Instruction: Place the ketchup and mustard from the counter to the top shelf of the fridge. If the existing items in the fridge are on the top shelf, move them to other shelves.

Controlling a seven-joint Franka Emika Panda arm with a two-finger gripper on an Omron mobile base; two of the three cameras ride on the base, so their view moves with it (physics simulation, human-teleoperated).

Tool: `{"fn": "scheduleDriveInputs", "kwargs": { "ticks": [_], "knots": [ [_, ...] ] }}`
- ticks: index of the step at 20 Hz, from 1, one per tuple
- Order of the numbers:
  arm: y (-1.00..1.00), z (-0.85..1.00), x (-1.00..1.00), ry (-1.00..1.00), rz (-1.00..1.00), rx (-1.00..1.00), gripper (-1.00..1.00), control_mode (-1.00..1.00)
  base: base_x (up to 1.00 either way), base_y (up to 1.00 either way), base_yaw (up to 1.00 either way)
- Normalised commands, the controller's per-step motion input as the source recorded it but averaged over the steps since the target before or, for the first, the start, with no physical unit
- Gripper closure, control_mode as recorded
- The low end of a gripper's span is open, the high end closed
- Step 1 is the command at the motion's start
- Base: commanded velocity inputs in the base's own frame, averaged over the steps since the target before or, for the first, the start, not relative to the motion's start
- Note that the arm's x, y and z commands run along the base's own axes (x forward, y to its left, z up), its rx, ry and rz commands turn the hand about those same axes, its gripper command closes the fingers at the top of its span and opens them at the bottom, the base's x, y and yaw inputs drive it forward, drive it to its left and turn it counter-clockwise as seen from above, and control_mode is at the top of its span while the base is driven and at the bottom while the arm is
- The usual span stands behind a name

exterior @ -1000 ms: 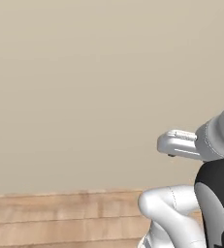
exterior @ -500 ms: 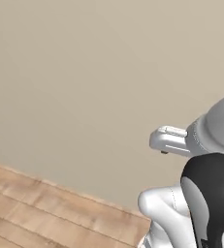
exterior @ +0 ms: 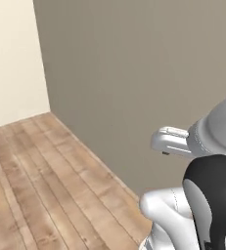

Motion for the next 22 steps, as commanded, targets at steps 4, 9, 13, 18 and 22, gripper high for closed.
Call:
{"fn": "scheduleDriveInputs", "kwargs": {
  "ticks": [4, 9, 13, 18, 22],
  "knots": [
    [0.0, 0.0, 0.0, 0.0, 0.0, 0.0, -1.0, 1.0, 0.98, 0.0, 0.81],
    [0.0, 0.0, 0.0, 0.0, 0.0, 0.0, -1.0, 1.0, 1.0, 0.0, 0.77],
    [0.0, 0.0, 0.0, 0.0, 0.0, 0.0, -1.0, 1.0, 1.0, 0.0, 0.71],
    [0.0, 0.0, 0.0, 0.0, 0.0, 0.0, -1.0, 1.0, 1.0, -0.03, 0.53],
    [0.0, 0.0, 0.0, 0.0, 0.0, 0.0, -1.0, 1.0, 1.0, -0.06, 0.39]
  ]
}}
